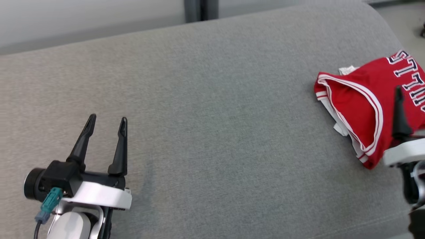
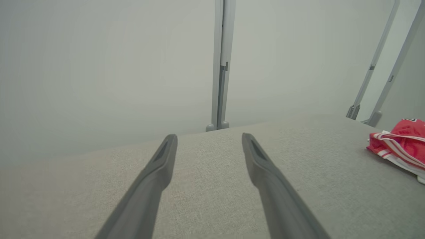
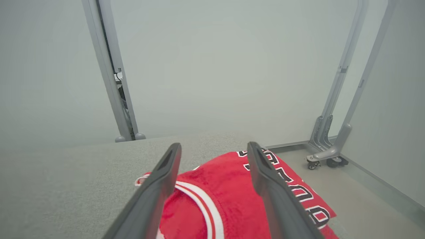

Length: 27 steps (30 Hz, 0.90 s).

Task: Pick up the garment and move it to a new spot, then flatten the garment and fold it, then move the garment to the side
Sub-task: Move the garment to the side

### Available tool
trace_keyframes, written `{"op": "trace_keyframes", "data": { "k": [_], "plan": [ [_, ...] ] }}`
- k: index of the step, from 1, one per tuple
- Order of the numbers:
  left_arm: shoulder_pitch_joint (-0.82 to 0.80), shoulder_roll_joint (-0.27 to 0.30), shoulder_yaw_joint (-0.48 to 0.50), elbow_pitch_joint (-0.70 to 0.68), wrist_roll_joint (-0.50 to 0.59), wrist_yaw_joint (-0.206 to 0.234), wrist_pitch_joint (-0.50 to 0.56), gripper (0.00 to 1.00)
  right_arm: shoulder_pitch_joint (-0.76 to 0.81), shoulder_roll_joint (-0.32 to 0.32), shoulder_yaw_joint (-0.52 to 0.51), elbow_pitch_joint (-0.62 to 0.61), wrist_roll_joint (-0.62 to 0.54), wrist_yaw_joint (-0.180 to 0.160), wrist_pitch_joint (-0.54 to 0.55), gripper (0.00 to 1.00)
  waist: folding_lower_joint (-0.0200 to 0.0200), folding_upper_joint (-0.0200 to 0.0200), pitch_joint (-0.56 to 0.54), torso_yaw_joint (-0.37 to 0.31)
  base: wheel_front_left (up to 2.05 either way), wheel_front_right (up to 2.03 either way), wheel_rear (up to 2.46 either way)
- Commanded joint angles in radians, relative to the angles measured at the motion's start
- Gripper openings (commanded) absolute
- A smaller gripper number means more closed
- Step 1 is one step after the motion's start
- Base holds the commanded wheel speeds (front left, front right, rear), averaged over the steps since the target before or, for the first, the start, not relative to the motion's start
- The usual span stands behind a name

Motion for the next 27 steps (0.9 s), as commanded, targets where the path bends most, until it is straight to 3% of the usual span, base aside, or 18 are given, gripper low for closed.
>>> {"op": "trace_keyframes", "data": {
  "k": [1, 11, 27],
  "plan": [
    [0.022, 0.000, 0.008, 0.006, -0.010, 0.011, -0.007, 1.00, 0.041, 0.030, 0.009, -0.060, -0.015, -0.001, 0.017, 1.00, 0.0000, -0.0001, -0.049, 0.046, 0.00, 0.00, 0.00],
    [0.102, 0.009, 0.037, 0.035, -0.032, 0.038, -0.016, 1.00, 0.207, 0.148, 0.081, -0.306, -0.053, -0.001, 0.112, 1.00, 0.0000, -0.0001, -0.143, 0.156, 0.00, 0.00, 0.00],
    [0.196, 0.034, 0.050, 0.046, -0.065, 0.049, 0.001, 1.00, 0.386, 0.183, 0.109, -0.411, -0.079, -0.001, 0.191, 1.00, 0.0000, -0.0001, -0.253, 0.205, 0.00, 0.00, 0.00]
  ]
}}
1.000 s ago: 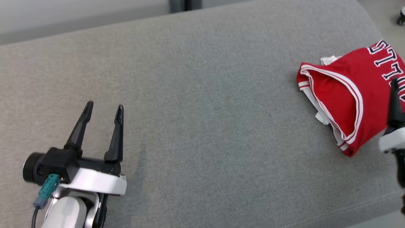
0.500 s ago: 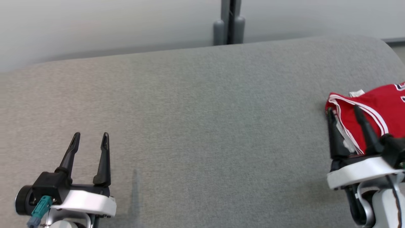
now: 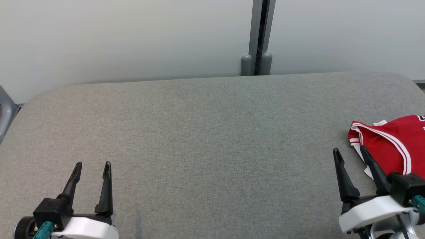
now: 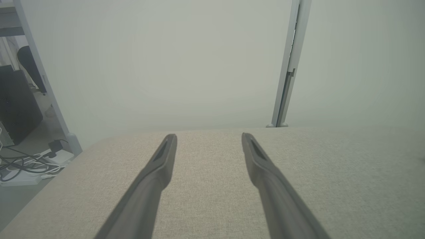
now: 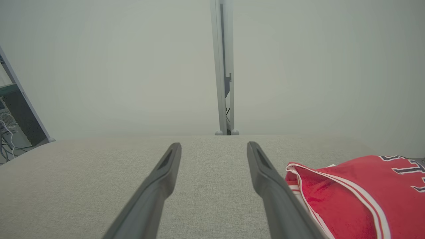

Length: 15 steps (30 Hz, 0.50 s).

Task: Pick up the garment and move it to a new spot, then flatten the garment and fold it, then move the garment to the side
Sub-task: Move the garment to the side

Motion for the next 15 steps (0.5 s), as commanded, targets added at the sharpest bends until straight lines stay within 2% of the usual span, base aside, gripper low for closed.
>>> {"op": "trace_keyframes", "data": {
  "k": [1, 15],
  "plan": [
    [0.011, 0.006, 0.000, 0.003, -0.008, 0.003, 0.002, 1.00, 0.024, 0.000, -0.008, -0.013, -0.005, -0.001, 0.008, 1.00, 0.0000, -0.0001, -0.017, 0.001, 0.00, 0.00, 0.00],
    [0.047, 0.016, -0.018, 0.003, -0.014, 0.013, 0.030, 1.00, 0.144, 0.006, -0.051, -0.118, -0.057, -0.001, 0.067, 1.00, 0.0000, -0.0001, -0.061, -0.006, 0.00, 0.00, 0.00]
  ]
}}
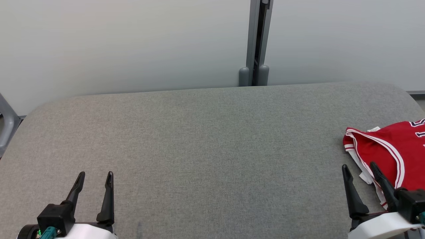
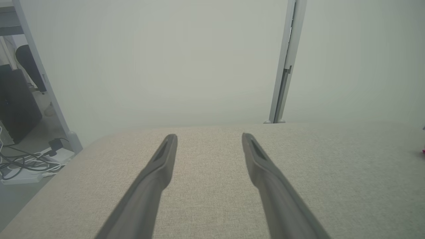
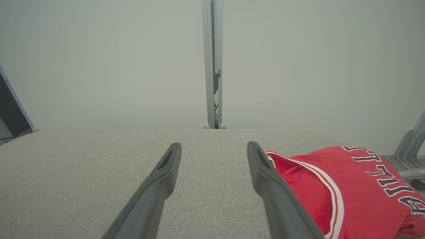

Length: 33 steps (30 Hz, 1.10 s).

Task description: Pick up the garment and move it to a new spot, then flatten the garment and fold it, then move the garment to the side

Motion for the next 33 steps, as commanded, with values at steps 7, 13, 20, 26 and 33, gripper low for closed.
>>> {"op": "trace_keyframes", "data": {
  "k": [7, 13, 20, 26, 33],
  "plan": [
    [0.003, 0.007, -0.004, 0.003, -0.009, 0.008, 0.007, 1.00, 0.013, 0.000, -0.001, -0.015, -0.017, -0.001, 0.006, 1.00, -0.0001, 0.0000, -0.002, 0.001, 0.00, 0.00, 0.00],
    [0.002, 0.010, -0.007, 0.005, -0.014, 0.009, 0.009, 1.00, 0.016, 0.000, 0.001, -0.016, -0.023, -0.001, 0.006, 1.00, -0.0001, 0.0000, -0.004, 0.002, 0.00, 0.00, 0.00],
    [-0.001, 0.016, -0.008, 0.008, -0.017, 0.009, 0.010, 1.00, 0.013, 0.000, 0.001, -0.009, -0.011, 0.000, 0.008, 1.00, -0.0001, 0.0000, -0.005, 0.002, 0.00, 0.00, 0.00],
    [0.001, 0.005, -0.012, 0.016, -0.018, 0.006, 0.015, 0.00, 0.011, 0.004, 0.003, 0.004, -0.011, 0.000, 0.007, 0.00, -0.0001, 0.0000, -0.006, 0.001, 0.00, 0.00, 0.00],
    [-0.023, -0.047, 0.045, 0.083, -0.194, -0.036, 0.077, 0.00, -0.019, 0.012, 0.018, 0.087, 0.212, 0.000, 0.005, 0.00, 0.0000, 0.0000, -0.001, -0.002, 0.00, 0.00, 0.00]
  ]
}}
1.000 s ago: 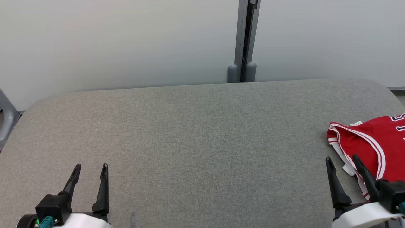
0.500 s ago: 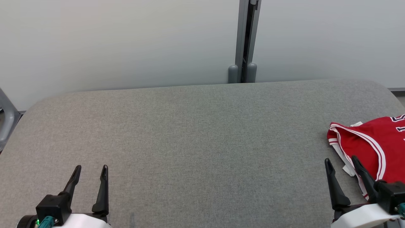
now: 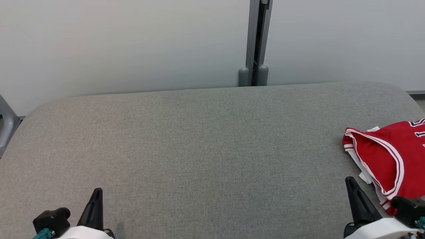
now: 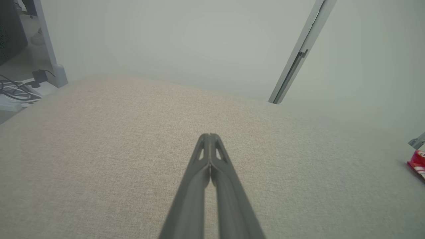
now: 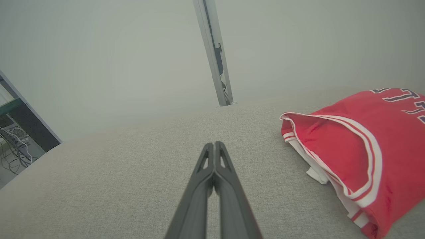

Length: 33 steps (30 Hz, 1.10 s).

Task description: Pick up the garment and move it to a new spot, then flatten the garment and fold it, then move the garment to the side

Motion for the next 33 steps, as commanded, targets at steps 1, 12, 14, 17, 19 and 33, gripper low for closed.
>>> {"op": "trace_keyframes", "data": {
  "k": [1, 12, 14, 17, 19, 33],
  "plan": [
    [-0.042, 0.005, 0.028, -0.005, -0.046, -0.012, 0.012, 0.00, -0.036, -0.006, 0.000, 0.000, 0.058, 0.000, -0.003, 0.00, 0.0000, 0.0000, 0.001, -0.001, 0.00, 0.00, 0.00],
    [-0.080, -0.022, 0.089, 0.024, -0.199, -0.050, 0.063, 0.00, -0.079, -0.008, 0.010, 0.045, 0.254, 0.000, -0.007, 0.00, 0.0000, 0.0000, 0.006, -0.004, 0.00, 0.00, 0.00],
    [-0.086, -0.026, 0.100, 0.028, -0.226, -0.057, 0.071, 0.00, -0.086, -0.009, 0.012, 0.052, 0.287, 0.000, -0.007, 0.00, 0.0000, 0.0000, 0.007, -0.004, 0.00, 0.00, 0.00],
    [-0.095, -0.033, 0.115, 0.036, -0.263, -0.066, 0.084, 0.00, -0.096, -0.009, 0.014, 0.063, 0.336, 0.000, -0.008, 0.00, 0.0000, 0.0000, 0.009, -0.005, 0.00, 0.00, 0.00],
    [-0.099, -0.036, 0.120, 0.038, -0.275, -0.069, 0.088, 0.00, -0.099, -0.009, 0.015, 0.067, 0.351, 0.000, -0.008, 0.00, 0.0000, 0.0000, 0.009, -0.005, 0.00, 0.00, 0.00],
    [-0.141, -0.067, 0.190, 0.071, -0.444, -0.110, 0.145, 0.00, -0.145, -0.012, 0.025, 0.117, 0.568, 0.000, -0.012, 0.00, 0.0000, 0.0000, 0.017, -0.009, 0.00, 0.00, 0.00]
  ]
}}
